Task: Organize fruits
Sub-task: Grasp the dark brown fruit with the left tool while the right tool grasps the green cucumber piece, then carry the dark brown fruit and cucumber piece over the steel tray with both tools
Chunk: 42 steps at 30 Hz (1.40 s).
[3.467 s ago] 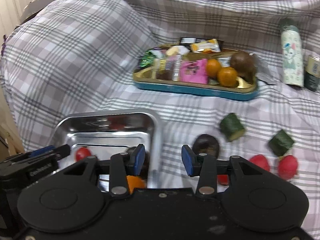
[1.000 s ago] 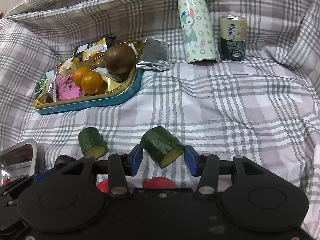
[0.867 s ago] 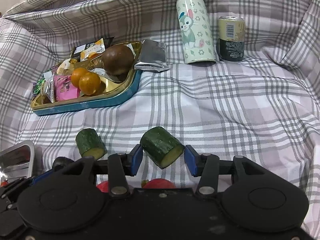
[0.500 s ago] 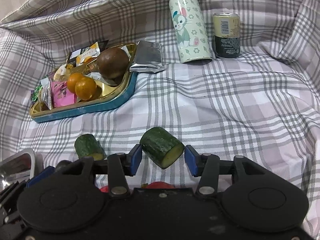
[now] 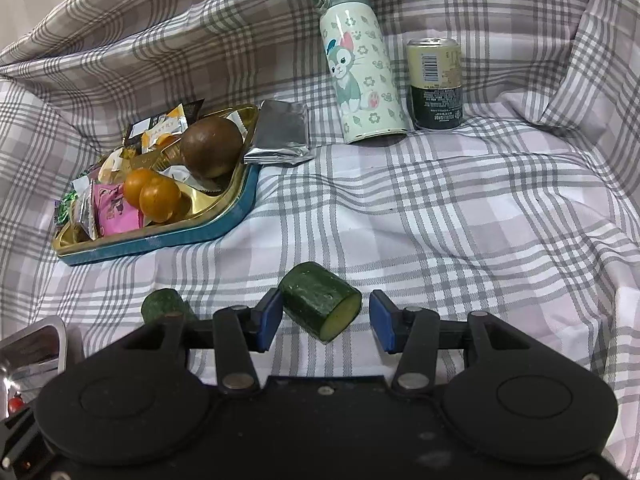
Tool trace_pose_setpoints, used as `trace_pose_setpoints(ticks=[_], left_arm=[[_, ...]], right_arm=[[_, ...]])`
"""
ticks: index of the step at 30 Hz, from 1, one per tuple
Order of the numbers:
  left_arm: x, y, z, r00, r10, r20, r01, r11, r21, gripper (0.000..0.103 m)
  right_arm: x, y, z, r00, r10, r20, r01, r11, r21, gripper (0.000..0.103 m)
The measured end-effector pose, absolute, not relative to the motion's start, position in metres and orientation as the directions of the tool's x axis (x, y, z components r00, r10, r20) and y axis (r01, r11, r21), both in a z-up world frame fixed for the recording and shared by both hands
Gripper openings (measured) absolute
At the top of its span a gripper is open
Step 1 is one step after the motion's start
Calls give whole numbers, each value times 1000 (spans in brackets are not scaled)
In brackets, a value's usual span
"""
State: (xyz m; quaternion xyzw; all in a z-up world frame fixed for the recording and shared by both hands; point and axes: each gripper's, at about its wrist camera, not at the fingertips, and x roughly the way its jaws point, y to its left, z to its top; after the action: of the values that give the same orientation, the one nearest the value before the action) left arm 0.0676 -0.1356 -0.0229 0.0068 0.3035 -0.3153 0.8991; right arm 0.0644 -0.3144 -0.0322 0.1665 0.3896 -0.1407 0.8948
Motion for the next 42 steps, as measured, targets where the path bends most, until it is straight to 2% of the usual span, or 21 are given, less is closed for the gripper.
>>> trace_pose_setpoints(ticks=[11,13,15,17,21,28,33,36,42], left_arm=[[67,-140,-29,603,-565,-564,577,796,-180,47],[67,-141,-29,599,-568,-565,577,795,-187,47],[68,-140,-28,602,-567,-562,573,797,-191,47],[65,-137,-24,627,-566,-535,562,804,-192,47],[55,-127,-11,745,-512,-427,495,854,-160,49],[77,-134,-24,737,-407,-539,405,905,-130,48],[79,-136,-35,678,-432,-594,431,889,-155,49],[76,-143,-38,685,-407,-604,429,896,-117,51],[85,-145,-46,640,-403,-654,416,898,-146,53]], right_arm=[[77,-308,-41,643,-93,-760,347,920,182,52],[77,-306,-41,642,-86,-762,337,924,179,42],[76,-301,-38,649,-90,-755,309,939,154,39],[73,-296,-34,661,-108,-742,300,945,130,39],[69,-297,-26,684,-135,-717,305,946,112,39],[64,-305,-21,690,-148,-708,339,931,136,39],[63,-305,-19,696,-144,-704,338,930,145,39],[62,-302,-19,698,-143,-702,331,933,139,39],[63,-299,-19,698,-132,-704,319,937,140,39]])
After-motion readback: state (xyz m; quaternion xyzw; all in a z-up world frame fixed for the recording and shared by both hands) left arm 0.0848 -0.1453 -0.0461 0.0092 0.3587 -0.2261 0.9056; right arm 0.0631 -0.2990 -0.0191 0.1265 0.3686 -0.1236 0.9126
